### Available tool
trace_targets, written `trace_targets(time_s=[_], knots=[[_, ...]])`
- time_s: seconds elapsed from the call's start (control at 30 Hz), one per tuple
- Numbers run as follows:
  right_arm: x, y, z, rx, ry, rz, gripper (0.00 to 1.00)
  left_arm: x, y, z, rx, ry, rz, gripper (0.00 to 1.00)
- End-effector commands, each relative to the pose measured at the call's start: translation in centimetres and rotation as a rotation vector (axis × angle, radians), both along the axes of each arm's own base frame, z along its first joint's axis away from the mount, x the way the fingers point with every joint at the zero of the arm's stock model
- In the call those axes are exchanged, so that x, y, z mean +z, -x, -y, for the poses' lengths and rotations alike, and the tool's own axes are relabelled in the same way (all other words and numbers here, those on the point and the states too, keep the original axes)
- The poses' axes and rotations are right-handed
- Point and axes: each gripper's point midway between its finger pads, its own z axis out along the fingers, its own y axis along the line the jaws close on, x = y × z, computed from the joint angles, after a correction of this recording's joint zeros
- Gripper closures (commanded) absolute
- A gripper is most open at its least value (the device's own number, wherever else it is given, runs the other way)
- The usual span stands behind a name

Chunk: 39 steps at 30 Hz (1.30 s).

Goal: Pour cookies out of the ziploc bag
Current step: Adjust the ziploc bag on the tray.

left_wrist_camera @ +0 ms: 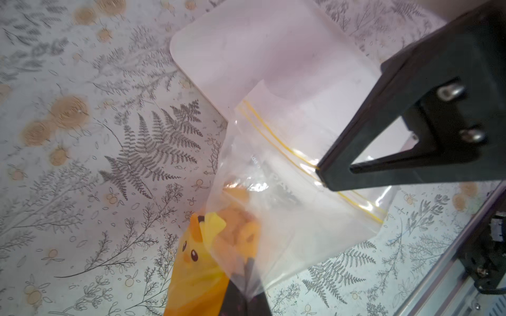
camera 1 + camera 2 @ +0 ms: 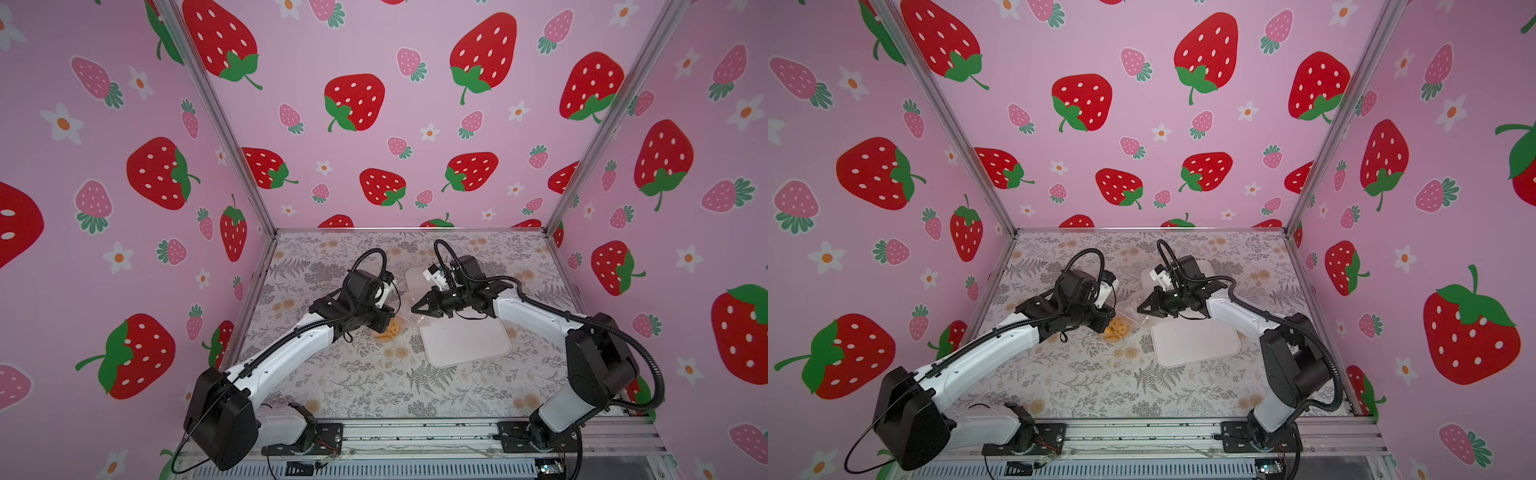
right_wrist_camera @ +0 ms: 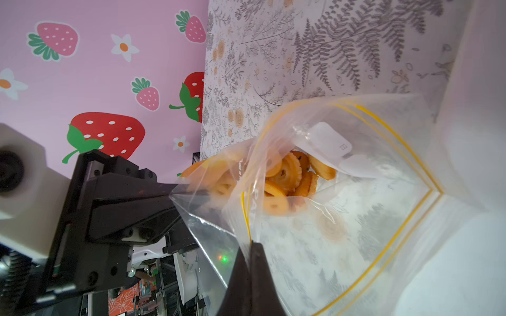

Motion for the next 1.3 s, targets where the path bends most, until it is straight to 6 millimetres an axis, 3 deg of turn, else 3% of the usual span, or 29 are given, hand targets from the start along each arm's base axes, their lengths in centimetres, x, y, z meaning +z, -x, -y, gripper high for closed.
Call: trace_targets(time_s=[0.0,0.2,0.53,0.63,0.7,0.83,1.07,1.27], knots=[[0.1,-0.7,1.0,-0.052,0.015,0.021,1.0,-0.5,-0.3,1.2,-0.033,0.035,-0.014,1.0],[-1.1,-1.7,2.5,-0.095,0.047,0.015,1.0,-1.9,-1.0,2.5,-0.044,0.062,-0.026,1.0],[-3.0,-3.1,2.9,-0.109,0.079,0.001,0.99,-4.5,-1.9,3.8,-0.052,0.054,-0.067,1.0],[-2.4,-3.2,3.2,-0.111,0.074,0.021,0.84,-4.3,-2.2,4.0,-0.045,0.064,-0.064,1.0],[-1.7,-3.2,3.9,-0.122,0.082,0.044,0.62,-3.5,-2.4,4.1,-0.04,0.08,-0.047,1.0],[-0.4,-3.1,5.5,-0.145,0.114,0.095,0.37,-1.7,-2.5,4.2,-0.035,0.103,-0.015,1.0],[1.9,-2.5,6.9,-0.136,0.171,0.172,0.18,1.9,-2.3,3.1,0.024,0.148,0.061,0.54],[2.1,-2.0,7.6,-0.121,0.213,0.192,0.1,3.8,-1.2,-0.6,0.146,0.098,0.125,0.12]])
